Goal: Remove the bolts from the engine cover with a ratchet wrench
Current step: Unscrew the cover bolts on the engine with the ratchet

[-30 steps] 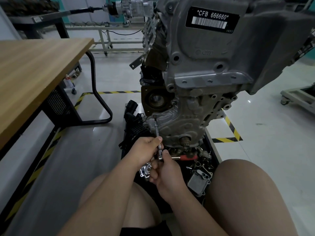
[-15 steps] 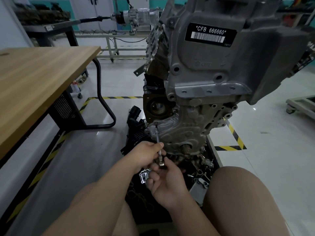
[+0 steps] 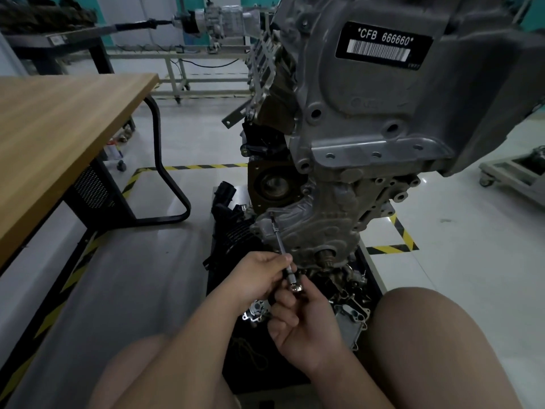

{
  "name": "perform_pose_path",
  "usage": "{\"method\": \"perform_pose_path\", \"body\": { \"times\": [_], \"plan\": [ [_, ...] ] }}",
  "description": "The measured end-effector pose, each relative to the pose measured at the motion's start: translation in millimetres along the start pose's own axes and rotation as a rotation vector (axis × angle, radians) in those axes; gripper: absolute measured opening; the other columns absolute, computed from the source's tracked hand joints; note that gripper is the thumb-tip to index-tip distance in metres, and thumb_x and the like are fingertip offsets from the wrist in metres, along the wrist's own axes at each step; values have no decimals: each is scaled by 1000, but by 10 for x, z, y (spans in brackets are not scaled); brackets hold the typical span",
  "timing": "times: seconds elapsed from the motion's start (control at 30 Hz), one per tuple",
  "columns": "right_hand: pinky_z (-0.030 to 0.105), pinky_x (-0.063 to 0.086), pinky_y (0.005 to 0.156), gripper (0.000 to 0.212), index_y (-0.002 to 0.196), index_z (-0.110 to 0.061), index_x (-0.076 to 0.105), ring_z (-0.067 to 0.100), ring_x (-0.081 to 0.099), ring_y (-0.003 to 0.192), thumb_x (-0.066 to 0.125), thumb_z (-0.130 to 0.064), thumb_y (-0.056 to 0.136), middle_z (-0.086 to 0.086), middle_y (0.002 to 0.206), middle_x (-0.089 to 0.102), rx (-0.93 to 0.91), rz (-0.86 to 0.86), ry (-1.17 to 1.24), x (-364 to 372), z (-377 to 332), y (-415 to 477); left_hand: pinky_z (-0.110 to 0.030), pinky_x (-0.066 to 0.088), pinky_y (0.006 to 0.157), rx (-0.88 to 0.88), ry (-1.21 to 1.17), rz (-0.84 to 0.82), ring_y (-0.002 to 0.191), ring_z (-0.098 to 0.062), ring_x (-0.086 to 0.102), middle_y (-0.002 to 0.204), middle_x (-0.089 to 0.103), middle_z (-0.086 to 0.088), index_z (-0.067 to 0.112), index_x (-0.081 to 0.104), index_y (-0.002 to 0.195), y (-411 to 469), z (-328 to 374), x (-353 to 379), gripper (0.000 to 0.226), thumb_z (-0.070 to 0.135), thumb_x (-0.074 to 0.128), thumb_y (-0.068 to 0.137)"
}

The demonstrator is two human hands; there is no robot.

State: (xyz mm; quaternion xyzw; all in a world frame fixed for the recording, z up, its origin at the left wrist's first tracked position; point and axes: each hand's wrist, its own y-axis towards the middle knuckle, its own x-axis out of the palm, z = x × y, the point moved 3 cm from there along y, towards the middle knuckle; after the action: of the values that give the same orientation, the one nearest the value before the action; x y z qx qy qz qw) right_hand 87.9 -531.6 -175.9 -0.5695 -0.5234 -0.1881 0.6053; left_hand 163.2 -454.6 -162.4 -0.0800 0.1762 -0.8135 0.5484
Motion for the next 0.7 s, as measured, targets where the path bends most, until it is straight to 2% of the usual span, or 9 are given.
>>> {"method": "perform_pose_path", "body": {
  "times": [0.1, 0.27, 0.37, 0.43, 0.53, 0.6, 0.63, 0.67, 0.7],
  "plan": [
    [22, 32, 38, 41, 82, -12, 67, 10, 31, 36, 43, -41, 99, 0, 56, 45, -92, 81, -208, -17, -41, -10, -18, 22, 38, 31, -34, -2, 35, -7, 32, 41, 43, 6, 19, 67, 66, -4, -31, 0, 36, 29, 53, 98],
    [25, 37, 43, 40, 92, -11, 63, 13, 37, 40, 37, -39, 103, 3, 58, 51, -172, 131, -446, -62, -35, 5, -15, 27, 37, 48, -75, 22, 32, -6, 39, 40, 46, 8, 11, 64, 70, -32, -35, -6, 33, 25, 53, 98],
    [27, 44, 49, 27, 103, -14, 60, 12, 52, 47, 40, -33, 103, -1, 64, 61, -398, 251, -831, -58, -65, -42, -16, 24, 37, 48, -53, 53, 34, -7, 30, 41, 40, 6, 11, 65, 68, -31, -23, 7, 33, 24, 55, 97],
    [21, 46, 60, 11, 106, -23, 53, -2, 59, 60, 45, -28, 102, -9, 76, 65, -602, 311, -1098, -46, -108, -84, -15, 25, 38, 49, -65, 60, 36, -8, 32, 44, 42, 3, 14, 67, 64, -21, -13, 27, 35, 24, 56, 96],
    [17, 46, 72, 23, 122, -28, 39, -5, 61, 82, 46, -29, 100, -17, 95, 61, -735, 307, -1450, -35, -103, -94, -19, 30, 44, 60, -61, 69, 43, -11, 38, 50, 46, -2, 8, 74, 73, -23, -13, 35, 34, 29, 58, 95],
    [12, 46, 70, 23, 122, -30, 37, -6, 62, 85, 45, -27, 101, -18, 97, 60, -745, 286, -1444, -27, -79, -73, -24, 35, 50, 73, -45, 90, 51, -17, 43, 57, 51, -8, 6, 75, 81, -25, -44, 6, 33, 33, 59, 94],
    [9, 44, 67, 16, 116, -29, 40, -8, 62, 80, 45, -25, 101, -18, 93, 60, -719, 266, -1342, -25, -59, -55, -25, 39, 52, 78, -41, 104, 54, -18, 46, 60, 55, -9, 11, 76, 77, -25, -70, -16, 32, 34, 60, 93],
    [11, 44, 63, 8, 110, -24, 45, -4, 62, 70, 44, -24, 102, -16, 86, 60, -653, 251, -1192, -17, -33, -35, -25, 41, 52, 77, -45, 118, 54, -18, 49, 60, 58, -8, 15, 75, 71, -22, -95, -37, 32, 34, 61, 92],
    [17, 45, 58, 12, 106, -18, 50, 2, 58, 57, 42, -26, 103, -12, 78, 60, -535, 243, -1027, -13, -3, -13, -24, 40, 49, 72, -51, 124, 49, -17, 49, 57, 57, -7, 18, 74, 67, -21, -112, -55, 33, 34, 61, 92]
  ]
}}
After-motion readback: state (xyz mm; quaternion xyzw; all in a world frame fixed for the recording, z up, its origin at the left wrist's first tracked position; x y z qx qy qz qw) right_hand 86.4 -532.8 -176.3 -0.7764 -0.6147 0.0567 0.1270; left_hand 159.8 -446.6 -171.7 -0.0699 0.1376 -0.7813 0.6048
